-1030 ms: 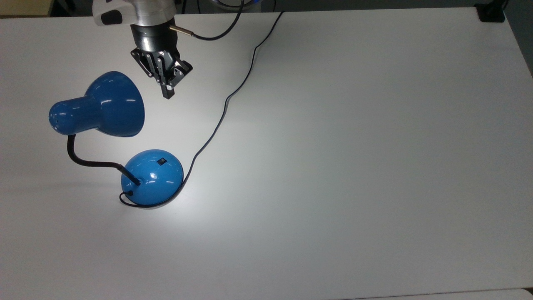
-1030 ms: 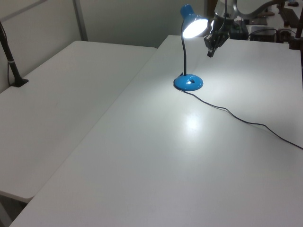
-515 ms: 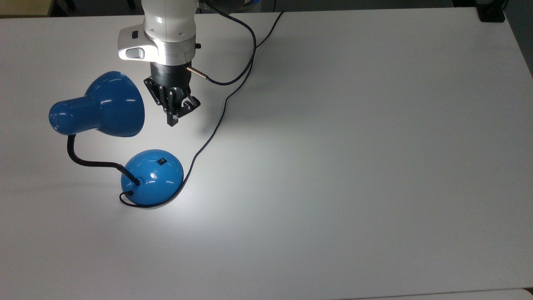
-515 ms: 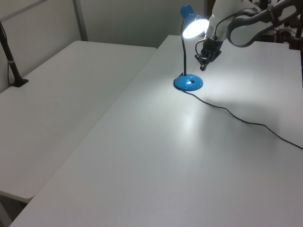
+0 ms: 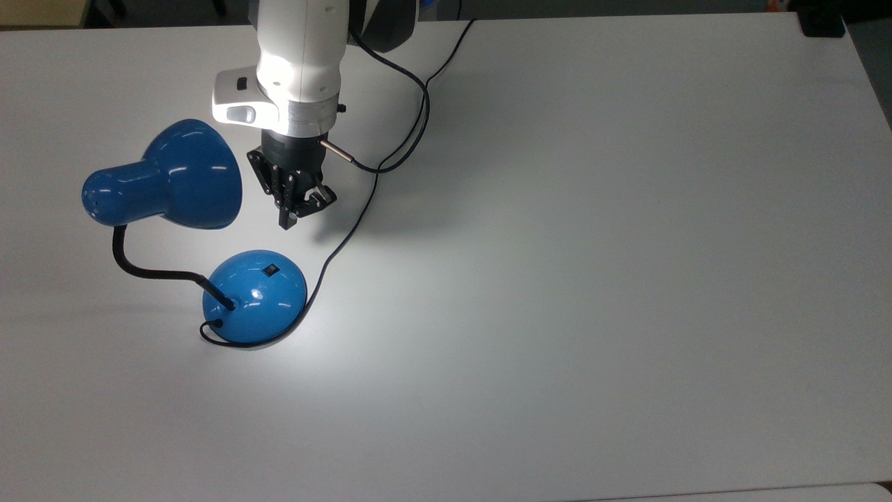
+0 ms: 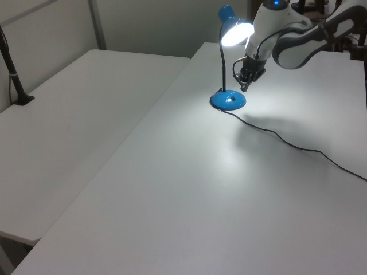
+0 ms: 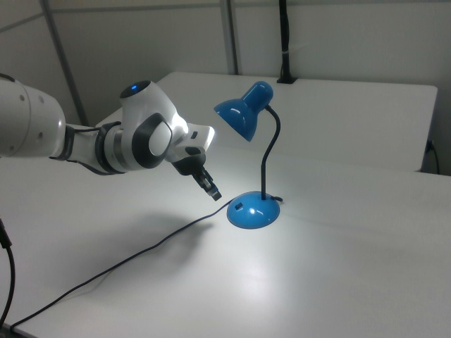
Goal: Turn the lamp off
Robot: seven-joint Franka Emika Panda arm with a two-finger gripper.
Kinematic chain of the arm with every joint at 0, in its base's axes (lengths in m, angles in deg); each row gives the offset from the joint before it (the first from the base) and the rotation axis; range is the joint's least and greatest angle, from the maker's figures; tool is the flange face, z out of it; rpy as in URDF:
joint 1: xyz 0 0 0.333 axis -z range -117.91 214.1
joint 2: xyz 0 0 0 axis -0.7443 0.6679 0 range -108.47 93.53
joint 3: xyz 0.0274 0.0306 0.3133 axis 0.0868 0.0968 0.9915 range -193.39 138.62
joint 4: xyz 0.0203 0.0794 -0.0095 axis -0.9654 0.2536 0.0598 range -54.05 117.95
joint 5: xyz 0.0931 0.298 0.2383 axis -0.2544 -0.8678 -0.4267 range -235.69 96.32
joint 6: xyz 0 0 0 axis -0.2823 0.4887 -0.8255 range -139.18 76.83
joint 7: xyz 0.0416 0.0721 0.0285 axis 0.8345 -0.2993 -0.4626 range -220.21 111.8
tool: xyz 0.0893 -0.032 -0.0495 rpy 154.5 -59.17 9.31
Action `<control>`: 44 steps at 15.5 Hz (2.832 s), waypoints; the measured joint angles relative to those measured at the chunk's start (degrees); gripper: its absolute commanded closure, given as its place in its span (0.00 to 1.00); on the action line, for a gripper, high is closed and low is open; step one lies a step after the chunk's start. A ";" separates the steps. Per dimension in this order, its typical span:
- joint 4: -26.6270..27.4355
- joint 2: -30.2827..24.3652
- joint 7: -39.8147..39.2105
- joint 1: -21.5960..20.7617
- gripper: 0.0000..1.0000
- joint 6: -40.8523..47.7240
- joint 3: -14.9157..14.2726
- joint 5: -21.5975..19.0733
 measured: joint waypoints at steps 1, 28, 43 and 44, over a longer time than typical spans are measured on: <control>0.01 0.83 1.64 0.00 1.00 -0.99 0.16 1.23; -6.54 9.56 8.09 1.74 1.00 -3.76 0.26 5.62; -6.14 10.06 8.13 1.81 1.00 -3.78 0.45 8.33; -5.79 9.83 8.13 1.85 1.00 -3.78 0.62 8.33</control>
